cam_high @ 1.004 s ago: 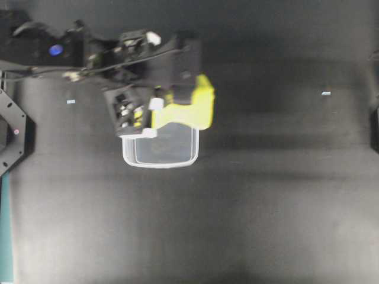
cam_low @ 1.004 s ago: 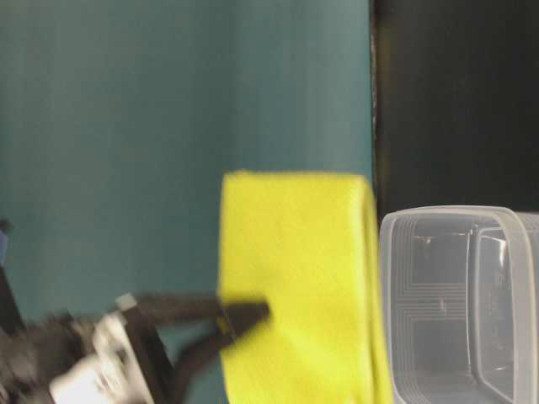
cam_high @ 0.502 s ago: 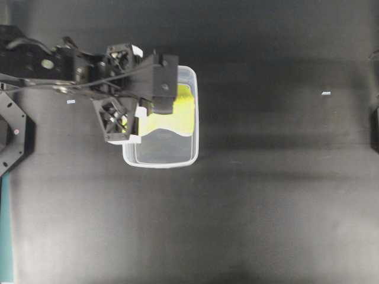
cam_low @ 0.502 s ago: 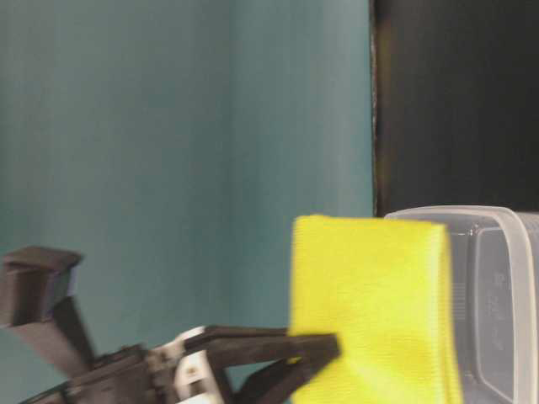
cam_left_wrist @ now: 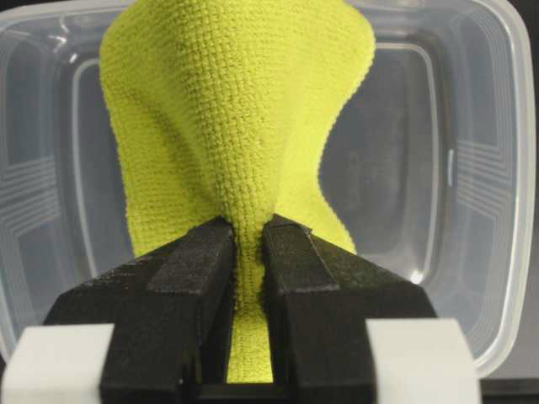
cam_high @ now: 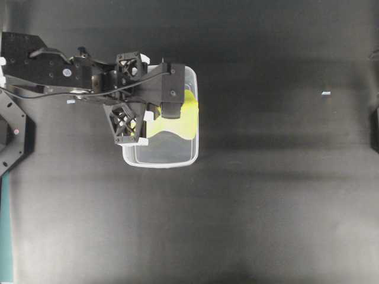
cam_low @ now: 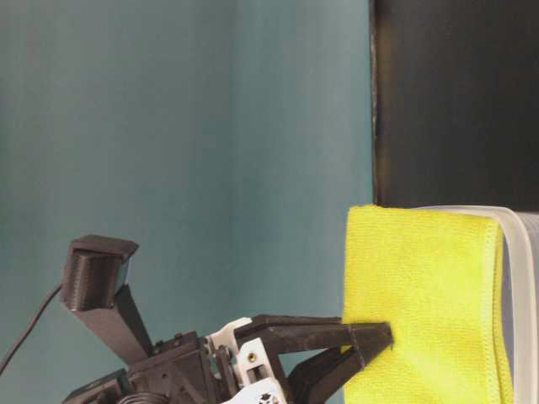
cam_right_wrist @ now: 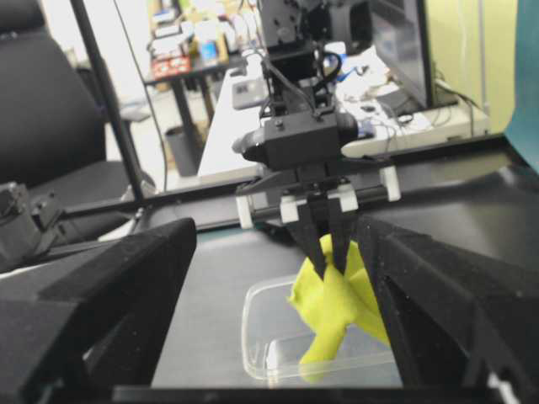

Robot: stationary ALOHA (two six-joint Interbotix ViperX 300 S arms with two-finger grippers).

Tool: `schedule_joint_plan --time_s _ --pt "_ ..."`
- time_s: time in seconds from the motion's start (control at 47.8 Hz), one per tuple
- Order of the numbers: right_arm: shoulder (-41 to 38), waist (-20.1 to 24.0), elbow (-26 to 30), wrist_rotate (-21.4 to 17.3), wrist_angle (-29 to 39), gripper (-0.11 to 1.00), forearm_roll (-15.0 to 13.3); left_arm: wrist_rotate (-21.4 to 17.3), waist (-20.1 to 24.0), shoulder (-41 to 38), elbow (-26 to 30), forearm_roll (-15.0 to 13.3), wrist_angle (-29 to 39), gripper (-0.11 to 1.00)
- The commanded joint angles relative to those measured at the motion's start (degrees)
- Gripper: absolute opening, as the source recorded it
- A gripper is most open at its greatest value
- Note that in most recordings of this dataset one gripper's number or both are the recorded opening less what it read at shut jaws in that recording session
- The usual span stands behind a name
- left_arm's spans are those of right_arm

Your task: Place the yellow towel into the container with the left arm.

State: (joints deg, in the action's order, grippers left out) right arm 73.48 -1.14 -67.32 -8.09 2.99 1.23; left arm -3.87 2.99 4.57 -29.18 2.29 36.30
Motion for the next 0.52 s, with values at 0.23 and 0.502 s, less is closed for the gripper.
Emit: schedule_joint_plan --time_s 0.23,0.502 --pt "-0.8 -0.6 0.8 -0.2 -0.6 0.75 0.3 -0.2 0.2 0.4 -0.9 0.2 -1.4 0.64" --pt "-0.6 -0.9 0.9 -0.2 -0.4 0.75 0.3 0.4 -0.1 6.2 -1.3 0.2 -2.4 0.88"
